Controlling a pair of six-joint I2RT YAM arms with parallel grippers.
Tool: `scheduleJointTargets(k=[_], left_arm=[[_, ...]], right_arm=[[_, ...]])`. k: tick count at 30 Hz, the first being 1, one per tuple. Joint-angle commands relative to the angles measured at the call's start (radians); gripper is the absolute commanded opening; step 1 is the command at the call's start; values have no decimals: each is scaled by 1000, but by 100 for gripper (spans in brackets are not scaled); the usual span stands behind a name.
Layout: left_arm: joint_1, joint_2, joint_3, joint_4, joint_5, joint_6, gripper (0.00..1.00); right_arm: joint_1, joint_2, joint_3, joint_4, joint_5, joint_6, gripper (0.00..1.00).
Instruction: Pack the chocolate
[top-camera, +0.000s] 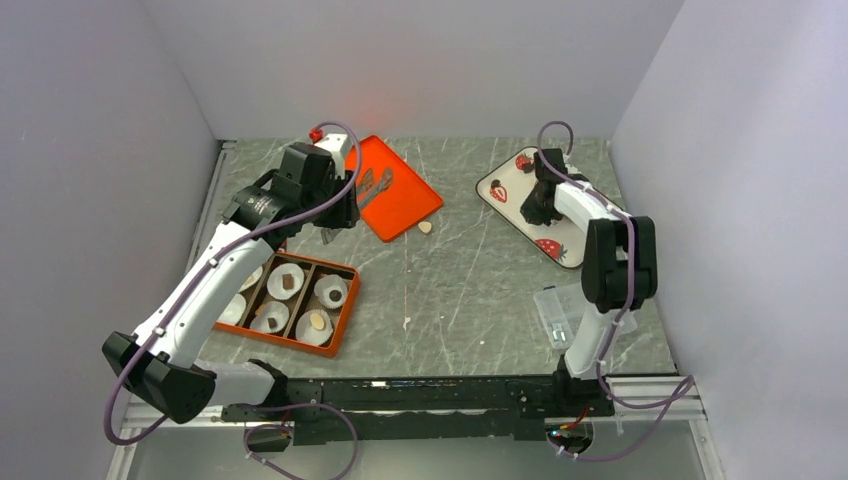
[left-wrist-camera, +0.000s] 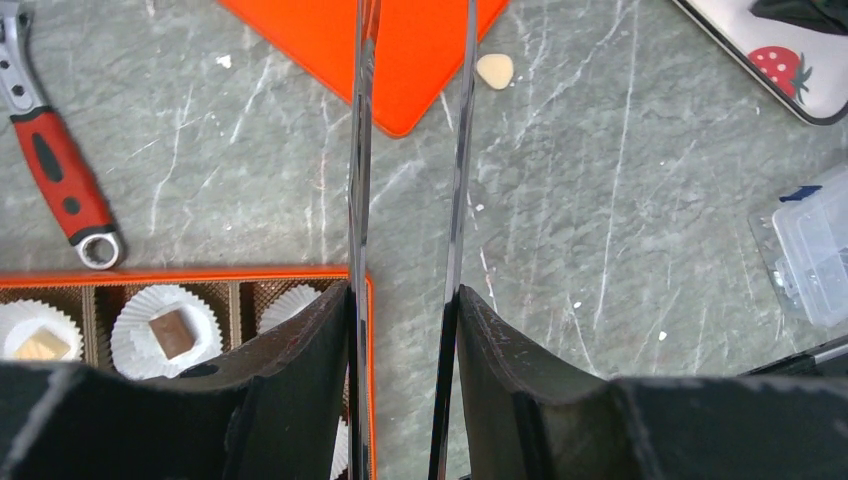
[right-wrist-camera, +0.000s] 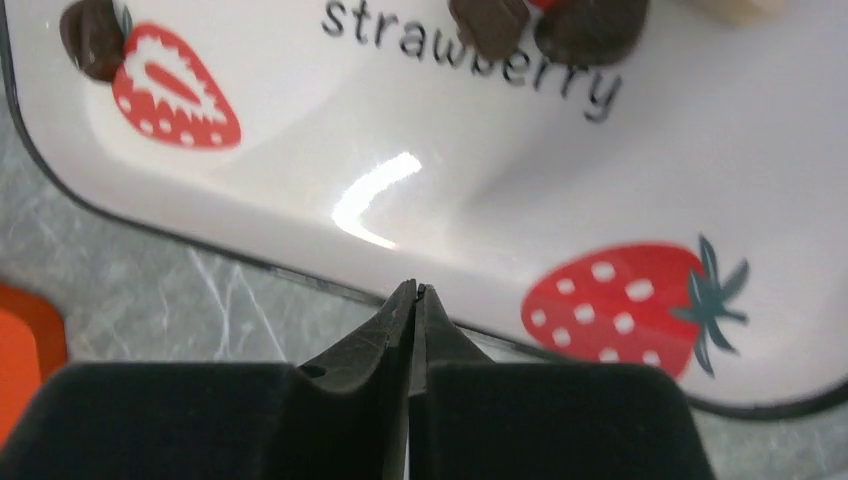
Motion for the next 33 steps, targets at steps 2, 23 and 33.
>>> scheduleJointTargets(k=[2, 23, 33], left_arm=[[-26, -16, 46, 78, 27, 22, 46], [-57, 35, 62, 110, 40, 13, 46], [-100, 124, 96, 152, 50, 14, 47]], right_arm=[[0, 139, 152, 2, 39, -25, 0], [258, 74, -69, 49, -19, 89, 1], [283, -25, -6, -21, -17, 64, 5]])
